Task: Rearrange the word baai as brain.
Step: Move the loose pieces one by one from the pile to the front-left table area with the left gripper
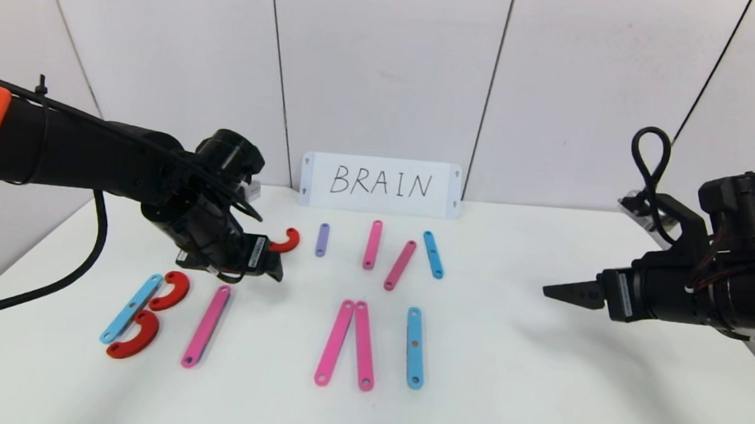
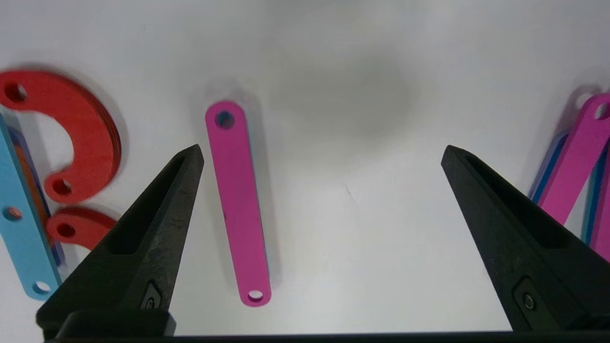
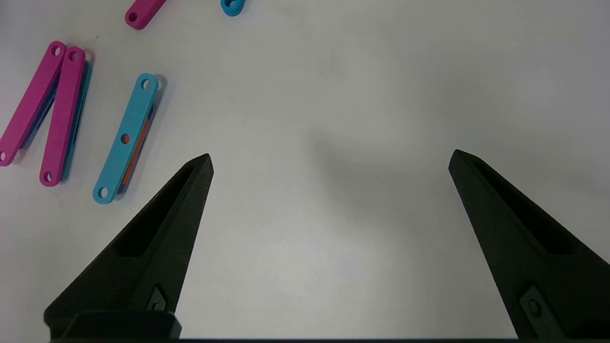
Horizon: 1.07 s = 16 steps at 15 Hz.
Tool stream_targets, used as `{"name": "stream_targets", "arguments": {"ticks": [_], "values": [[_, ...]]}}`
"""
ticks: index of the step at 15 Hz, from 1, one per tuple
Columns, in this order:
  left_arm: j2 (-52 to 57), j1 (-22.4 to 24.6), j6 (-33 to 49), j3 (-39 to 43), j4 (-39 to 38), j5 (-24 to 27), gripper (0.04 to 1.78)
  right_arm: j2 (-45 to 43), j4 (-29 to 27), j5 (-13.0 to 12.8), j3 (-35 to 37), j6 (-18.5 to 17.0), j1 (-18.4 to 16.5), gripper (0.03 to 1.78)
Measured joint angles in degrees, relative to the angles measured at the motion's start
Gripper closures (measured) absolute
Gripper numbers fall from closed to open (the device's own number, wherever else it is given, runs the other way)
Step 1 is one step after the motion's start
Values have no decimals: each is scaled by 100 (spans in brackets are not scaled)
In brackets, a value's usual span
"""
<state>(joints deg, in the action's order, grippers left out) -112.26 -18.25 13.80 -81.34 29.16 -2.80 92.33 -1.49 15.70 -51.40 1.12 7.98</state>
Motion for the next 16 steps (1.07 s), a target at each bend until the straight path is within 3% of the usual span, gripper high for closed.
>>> {"name": "stream_targets", "arguments": {"ticks": [10, 16], "values": [[-1403, 301, -1833, -2115, 74, 276, 7, -2, 0, 9, 7, -2, -11, 8], [-2081, 441, -2014, -3034, 527, 591, 7, -2, -2, 9, 7, 0, -11, 8]]}}
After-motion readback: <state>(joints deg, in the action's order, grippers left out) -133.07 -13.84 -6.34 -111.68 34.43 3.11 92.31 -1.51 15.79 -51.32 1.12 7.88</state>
